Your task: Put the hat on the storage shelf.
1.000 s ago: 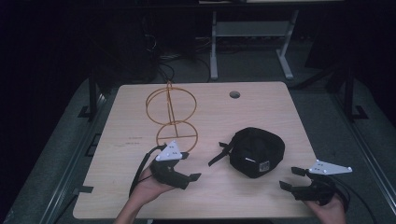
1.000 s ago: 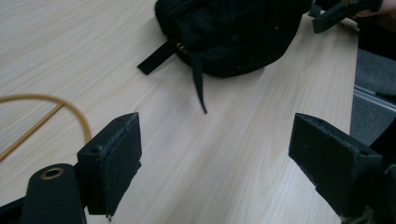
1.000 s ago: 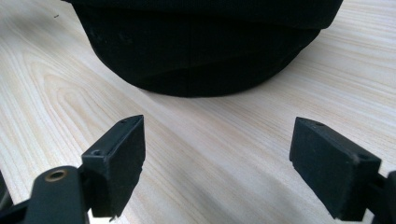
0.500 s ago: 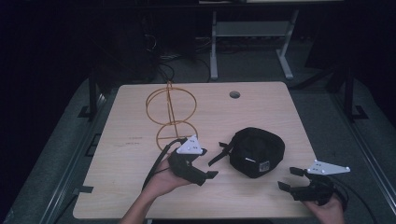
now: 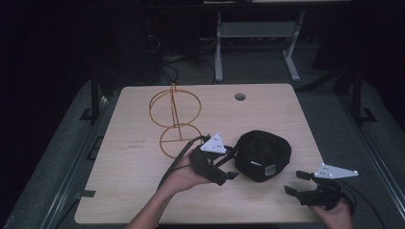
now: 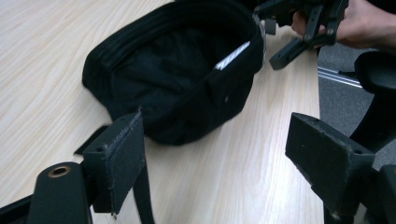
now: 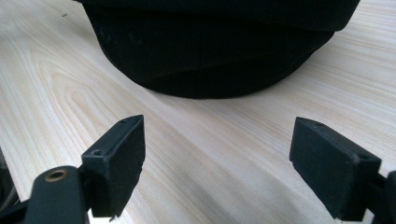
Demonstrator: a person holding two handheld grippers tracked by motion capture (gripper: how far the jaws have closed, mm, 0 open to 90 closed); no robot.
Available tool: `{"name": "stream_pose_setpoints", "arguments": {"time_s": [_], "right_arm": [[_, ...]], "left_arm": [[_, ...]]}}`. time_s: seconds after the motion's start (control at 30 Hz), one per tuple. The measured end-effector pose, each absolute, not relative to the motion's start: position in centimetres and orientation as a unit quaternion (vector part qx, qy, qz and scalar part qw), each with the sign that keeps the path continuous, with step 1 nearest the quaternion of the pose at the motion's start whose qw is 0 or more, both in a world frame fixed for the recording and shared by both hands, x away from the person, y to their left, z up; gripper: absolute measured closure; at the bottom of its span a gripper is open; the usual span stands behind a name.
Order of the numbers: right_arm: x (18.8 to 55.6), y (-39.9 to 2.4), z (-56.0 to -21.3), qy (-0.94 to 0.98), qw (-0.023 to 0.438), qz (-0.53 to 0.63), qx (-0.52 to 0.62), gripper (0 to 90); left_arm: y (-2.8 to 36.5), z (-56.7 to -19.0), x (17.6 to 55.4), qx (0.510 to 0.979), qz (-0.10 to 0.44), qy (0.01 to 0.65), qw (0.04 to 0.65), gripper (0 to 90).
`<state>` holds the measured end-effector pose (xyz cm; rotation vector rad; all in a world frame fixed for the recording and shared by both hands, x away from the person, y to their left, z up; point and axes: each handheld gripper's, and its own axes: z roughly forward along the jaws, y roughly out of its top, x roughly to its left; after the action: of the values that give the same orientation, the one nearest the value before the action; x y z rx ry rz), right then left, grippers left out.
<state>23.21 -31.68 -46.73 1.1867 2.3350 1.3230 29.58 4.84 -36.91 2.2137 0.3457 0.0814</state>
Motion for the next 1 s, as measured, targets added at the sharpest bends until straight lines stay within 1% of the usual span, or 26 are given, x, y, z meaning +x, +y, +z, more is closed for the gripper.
{"name": "stream_pose_setpoints", "arguments": {"time_s": [0.5, 0.67, 0.77, 1.0], "right_arm": [[23.3, -31.6, -46.8, 0.795, 0.103, 0.448, 0.397, 17.9], [23.4, -31.5, -46.9, 0.799, 0.101, 0.443, 0.394, 17.9], [23.4, -31.5, -46.9, 0.799, 0.102, 0.443, 0.394, 17.9], [23.5, -31.4, -47.0, 0.802, 0.099, 0.441, 0.391, 17.9]], "left_arm": [[0.7, -37.1, 30.6, 0.905, 0.028, 0.109, 0.411, 22.4], [-0.5, -37.2, 31.1, 0.908, 0.019, 0.108, 0.405, 24.0], [-1.1, -37.2, 31.2, 0.909, 0.013, 0.104, 0.404, 26.8], [-2.4, -37.7, 31.7, 0.921, 0.006, 0.095, 0.377, 34.7]]}}
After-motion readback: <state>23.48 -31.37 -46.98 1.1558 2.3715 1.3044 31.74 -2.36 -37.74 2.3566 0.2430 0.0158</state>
